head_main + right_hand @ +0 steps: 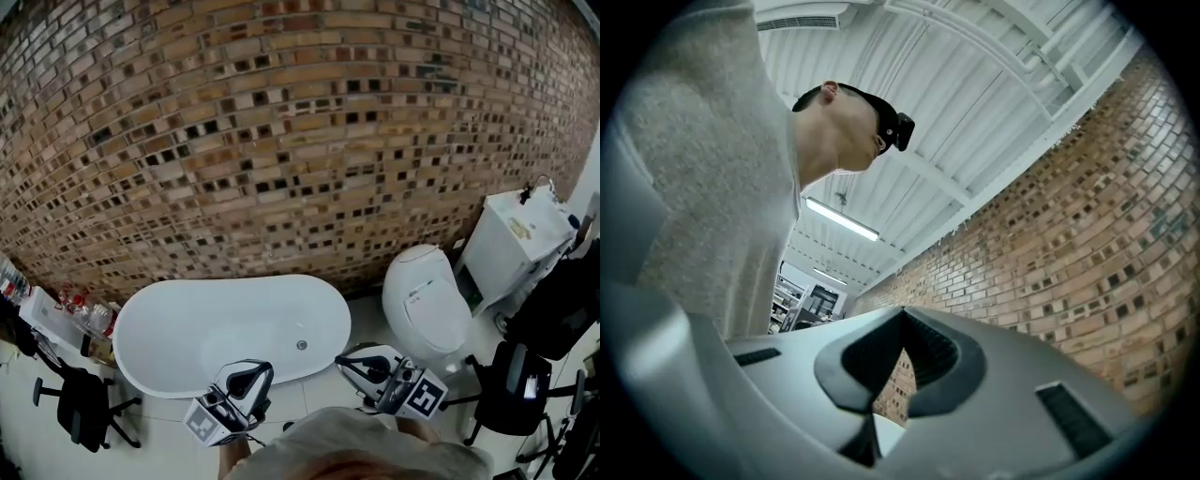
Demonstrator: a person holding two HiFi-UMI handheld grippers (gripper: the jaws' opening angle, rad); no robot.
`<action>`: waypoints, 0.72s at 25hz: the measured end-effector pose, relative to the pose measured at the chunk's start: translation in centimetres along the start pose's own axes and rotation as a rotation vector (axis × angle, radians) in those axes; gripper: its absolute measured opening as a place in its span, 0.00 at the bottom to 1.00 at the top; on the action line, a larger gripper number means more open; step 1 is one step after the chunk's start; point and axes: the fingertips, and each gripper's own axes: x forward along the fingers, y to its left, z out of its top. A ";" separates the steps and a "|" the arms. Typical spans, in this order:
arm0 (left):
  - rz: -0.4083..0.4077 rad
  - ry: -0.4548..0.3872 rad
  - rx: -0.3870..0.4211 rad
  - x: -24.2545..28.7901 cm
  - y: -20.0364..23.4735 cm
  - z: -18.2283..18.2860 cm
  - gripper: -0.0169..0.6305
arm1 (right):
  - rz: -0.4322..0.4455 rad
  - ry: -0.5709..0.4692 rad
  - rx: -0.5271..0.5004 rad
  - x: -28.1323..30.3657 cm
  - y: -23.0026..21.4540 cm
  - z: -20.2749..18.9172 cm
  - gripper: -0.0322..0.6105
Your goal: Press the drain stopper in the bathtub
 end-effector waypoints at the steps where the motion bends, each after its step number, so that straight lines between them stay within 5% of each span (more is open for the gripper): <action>1: 0.009 0.003 0.002 -0.2 0.2 0.0 0.02 | 0.004 0.004 -0.001 0.2 0.1 -0.1 0.05; 18: 0.051 0.011 -0.014 -0.7 2.4 -0.8 0.02 | 0.029 0.066 -0.014 1.7 -0.3 -2.2 0.05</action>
